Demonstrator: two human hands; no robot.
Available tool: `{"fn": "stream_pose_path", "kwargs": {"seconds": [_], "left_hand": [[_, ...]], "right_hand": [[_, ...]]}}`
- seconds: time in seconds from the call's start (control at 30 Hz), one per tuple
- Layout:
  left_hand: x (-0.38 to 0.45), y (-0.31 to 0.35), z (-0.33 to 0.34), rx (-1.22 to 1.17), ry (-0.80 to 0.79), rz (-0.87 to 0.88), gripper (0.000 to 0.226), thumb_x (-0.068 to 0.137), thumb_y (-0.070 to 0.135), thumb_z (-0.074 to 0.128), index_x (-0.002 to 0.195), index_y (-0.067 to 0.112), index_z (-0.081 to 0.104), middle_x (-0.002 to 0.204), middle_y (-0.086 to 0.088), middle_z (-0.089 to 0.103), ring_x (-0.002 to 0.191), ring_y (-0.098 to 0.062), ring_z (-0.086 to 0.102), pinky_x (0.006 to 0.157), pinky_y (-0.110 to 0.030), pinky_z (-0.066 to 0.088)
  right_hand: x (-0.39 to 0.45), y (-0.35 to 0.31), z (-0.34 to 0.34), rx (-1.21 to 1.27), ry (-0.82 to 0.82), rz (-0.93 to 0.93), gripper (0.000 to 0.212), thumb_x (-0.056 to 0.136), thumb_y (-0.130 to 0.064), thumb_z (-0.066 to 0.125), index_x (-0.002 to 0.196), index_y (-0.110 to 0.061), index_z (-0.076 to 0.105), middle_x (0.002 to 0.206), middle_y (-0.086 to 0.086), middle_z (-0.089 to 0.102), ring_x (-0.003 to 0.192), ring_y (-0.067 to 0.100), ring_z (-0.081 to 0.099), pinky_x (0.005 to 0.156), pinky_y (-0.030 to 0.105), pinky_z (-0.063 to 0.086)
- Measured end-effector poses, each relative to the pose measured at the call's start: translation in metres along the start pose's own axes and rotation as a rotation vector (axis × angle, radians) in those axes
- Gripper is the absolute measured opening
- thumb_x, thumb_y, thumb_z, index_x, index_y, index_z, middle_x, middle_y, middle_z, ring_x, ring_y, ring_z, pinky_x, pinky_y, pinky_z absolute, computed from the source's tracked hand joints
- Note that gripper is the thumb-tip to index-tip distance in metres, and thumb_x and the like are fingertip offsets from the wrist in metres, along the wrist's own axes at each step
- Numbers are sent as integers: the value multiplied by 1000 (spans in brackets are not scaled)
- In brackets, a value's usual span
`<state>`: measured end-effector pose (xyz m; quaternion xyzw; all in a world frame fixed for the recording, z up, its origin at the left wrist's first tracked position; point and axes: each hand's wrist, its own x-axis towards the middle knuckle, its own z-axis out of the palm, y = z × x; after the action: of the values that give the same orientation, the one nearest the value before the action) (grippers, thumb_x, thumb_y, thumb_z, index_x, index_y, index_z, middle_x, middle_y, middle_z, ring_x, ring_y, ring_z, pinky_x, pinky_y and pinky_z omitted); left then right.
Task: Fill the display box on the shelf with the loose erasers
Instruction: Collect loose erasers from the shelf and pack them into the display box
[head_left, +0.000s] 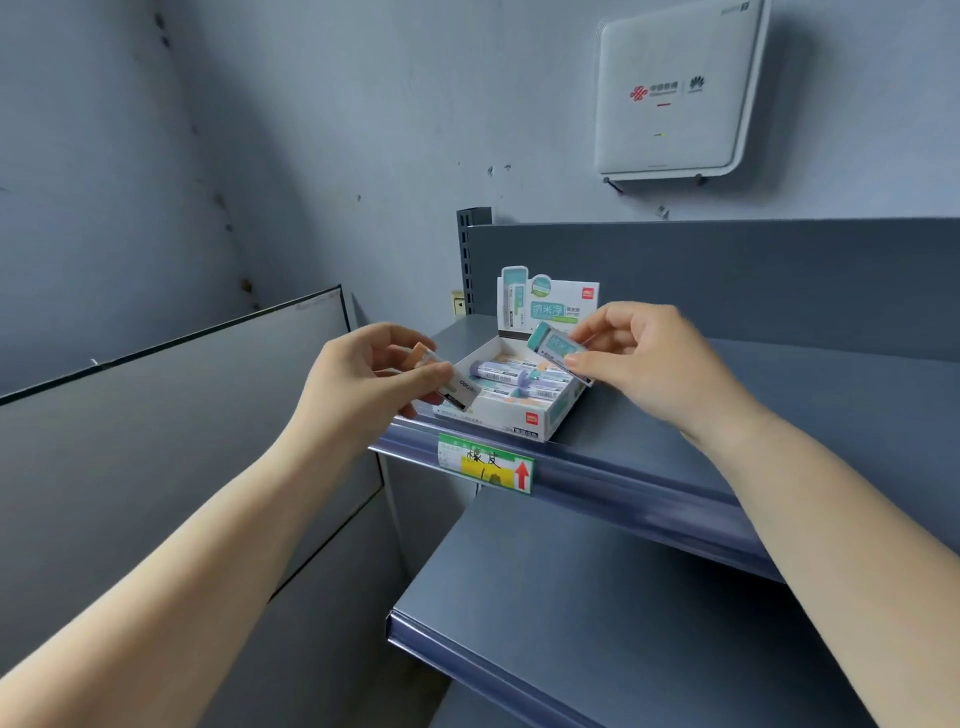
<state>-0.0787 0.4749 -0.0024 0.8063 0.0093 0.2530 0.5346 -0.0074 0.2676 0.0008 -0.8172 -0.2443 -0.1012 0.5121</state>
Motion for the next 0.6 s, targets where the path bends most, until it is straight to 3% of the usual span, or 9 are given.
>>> {"fn": "stream_pose_path", "kwargs": {"seconds": [0.23, 0.5, 0.6], "left_hand": [[69, -25, 9, -33, -27, 6, 12, 78, 9, 70, 74, 13, 59, 66, -1, 72, 60, -13, 69, 49, -19, 49], [114, -40, 30, -108, -137, 27, 17, 80, 7, 68, 70, 12, 56, 66, -2, 71, 62, -16, 69, 55, -24, 49], [125, -42, 38, -128, -180, 34, 14, 80, 8, 68, 73, 11, 56, 72, -4, 73, 61, -14, 68, 57, -25, 50]], "right_hand": [[38, 8, 16, -308, -24, -25, 9, 78, -20, 71, 83, -23, 64, 72, -10, 61, 64, 0, 52, 58, 10, 39], [50, 14, 26, -550, -119, 39, 9, 76, -23, 69, 78, -28, 62, 76, -12, 58, 74, 7, 55, 65, 22, 44], [54, 14, 28, -574, -143, 66, 6, 76, -24, 69, 78, -28, 64, 74, -14, 59, 72, 2, 54, 63, 17, 42]]}}
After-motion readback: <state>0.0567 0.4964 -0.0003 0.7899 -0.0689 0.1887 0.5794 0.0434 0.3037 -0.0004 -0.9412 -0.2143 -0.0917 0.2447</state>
